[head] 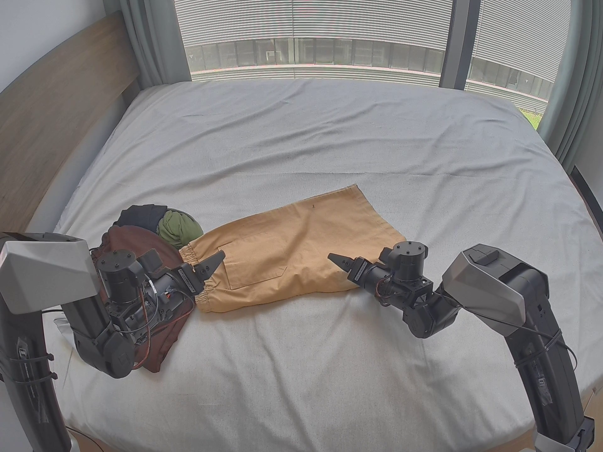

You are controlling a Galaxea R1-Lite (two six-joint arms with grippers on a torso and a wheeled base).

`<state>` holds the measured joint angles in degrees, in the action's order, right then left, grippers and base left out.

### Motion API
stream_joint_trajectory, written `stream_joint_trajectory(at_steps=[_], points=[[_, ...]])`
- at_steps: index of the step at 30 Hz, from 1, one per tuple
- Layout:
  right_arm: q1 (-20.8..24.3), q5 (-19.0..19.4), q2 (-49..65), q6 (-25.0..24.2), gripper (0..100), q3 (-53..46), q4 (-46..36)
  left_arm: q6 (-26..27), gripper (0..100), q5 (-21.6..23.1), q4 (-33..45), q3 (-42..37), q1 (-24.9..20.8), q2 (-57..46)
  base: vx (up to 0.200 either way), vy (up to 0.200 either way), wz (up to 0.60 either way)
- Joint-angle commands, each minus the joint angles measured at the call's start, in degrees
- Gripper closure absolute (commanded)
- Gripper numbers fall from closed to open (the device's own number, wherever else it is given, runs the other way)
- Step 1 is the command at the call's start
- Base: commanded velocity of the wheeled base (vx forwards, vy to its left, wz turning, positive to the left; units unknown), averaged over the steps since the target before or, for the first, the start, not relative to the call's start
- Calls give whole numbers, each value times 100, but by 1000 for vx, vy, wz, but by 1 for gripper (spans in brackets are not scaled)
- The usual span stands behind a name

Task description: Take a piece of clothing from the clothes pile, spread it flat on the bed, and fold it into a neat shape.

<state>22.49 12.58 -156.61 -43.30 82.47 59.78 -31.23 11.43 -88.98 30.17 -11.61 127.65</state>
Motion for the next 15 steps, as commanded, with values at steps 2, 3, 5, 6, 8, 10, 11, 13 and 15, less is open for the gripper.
stream_joint_trajectory(at_steps=[2,3,5,6,8,10,11,13,15], points=[[1,-1,-71,-3,0,-29,-10,-14,0,-1,-5,15,0,15,0,0,0],[1,-1,-71,-3,0,-29,-10,-14,0,-1,-14,15,0,15,0,0,0],[1,-10,-62,6,100,-29,-19,-23,0,-1,-5,15,0,23,0,0,0],[10,-10,-62,6,100,-38,-19,-23,0,-1,-5,24,0,23,0,0,0],[10,-19,-71,6,100,-47,-28,-23,0,-1,-5,24,0,32,0,0,0],[10,-19,-71,6,100,-56,-19,-32,0,-1,-5,24,0,32,0,0,0],[10,-19,-71,6,100,-56,-28,-32,0,-1,-5,24,9,32,0,0,0],[10,-19,-62,6,100,-82,-19,-32,0,-1,-5,33,9,32,0,0,0],[10,-28,-54,6,100,-91,-19,-32,0,-1,-5,41,9,32,0,0,0]])
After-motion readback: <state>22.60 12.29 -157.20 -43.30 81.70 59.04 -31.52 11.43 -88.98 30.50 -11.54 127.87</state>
